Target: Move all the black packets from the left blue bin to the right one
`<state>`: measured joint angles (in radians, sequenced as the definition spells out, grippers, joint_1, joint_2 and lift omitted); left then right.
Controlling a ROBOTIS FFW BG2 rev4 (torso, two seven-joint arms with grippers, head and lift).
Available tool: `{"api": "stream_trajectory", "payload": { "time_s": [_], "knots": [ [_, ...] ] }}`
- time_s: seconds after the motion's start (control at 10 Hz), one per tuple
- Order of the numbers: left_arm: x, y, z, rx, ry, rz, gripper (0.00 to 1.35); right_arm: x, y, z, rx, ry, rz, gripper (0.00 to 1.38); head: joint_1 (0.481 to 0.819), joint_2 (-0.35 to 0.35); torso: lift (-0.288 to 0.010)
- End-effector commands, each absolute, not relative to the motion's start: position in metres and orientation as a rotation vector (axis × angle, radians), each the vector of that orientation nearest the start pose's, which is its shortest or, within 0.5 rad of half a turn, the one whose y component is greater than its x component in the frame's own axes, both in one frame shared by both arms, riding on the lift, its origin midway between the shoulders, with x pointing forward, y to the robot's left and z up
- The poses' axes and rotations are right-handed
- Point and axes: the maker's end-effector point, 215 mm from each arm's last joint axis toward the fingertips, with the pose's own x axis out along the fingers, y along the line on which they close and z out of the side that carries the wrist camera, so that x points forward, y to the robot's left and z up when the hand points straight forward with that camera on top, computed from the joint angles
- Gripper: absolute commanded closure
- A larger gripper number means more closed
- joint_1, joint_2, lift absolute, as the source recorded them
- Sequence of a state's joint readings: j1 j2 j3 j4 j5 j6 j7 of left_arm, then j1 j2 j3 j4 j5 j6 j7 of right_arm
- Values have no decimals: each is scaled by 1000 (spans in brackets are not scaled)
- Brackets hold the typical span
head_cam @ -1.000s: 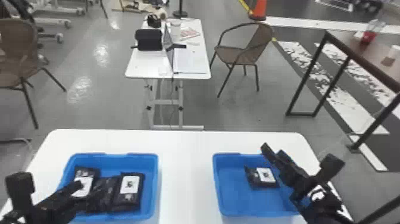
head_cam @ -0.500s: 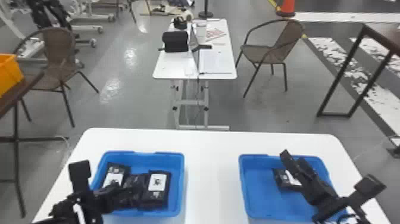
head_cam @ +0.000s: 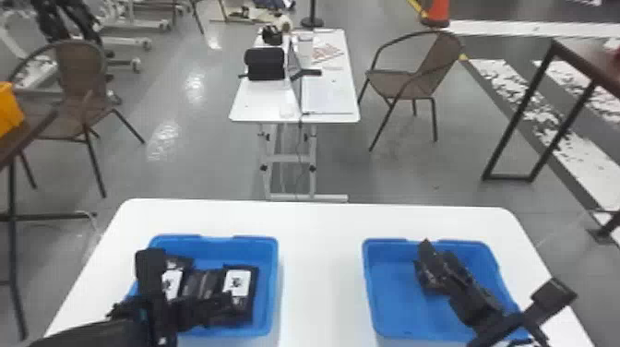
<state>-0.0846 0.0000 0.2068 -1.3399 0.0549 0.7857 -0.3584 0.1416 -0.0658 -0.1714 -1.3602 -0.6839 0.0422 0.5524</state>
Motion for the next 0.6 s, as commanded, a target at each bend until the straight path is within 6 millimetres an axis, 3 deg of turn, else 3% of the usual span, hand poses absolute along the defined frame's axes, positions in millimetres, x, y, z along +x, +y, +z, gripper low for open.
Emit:
{"api": "stream_trajectory", "payload": {
  "time_s": [0.0, 0.2, 0.5],
  "knots": [
    [495, 229, -592, -321, 885, -157, 302, 502, -254, -467, 688, 138, 258, 295, 695, -26, 0],
    [499, 246, -562, -259, 877, -90, 302, 502, -254, -467, 688, 139, 259, 295, 695, -20, 0],
    [489, 256, -567, -267, 927, -40, 302, 504, -251, -466, 691, 139, 263, 295, 695, -1, 0]
  ]
}}
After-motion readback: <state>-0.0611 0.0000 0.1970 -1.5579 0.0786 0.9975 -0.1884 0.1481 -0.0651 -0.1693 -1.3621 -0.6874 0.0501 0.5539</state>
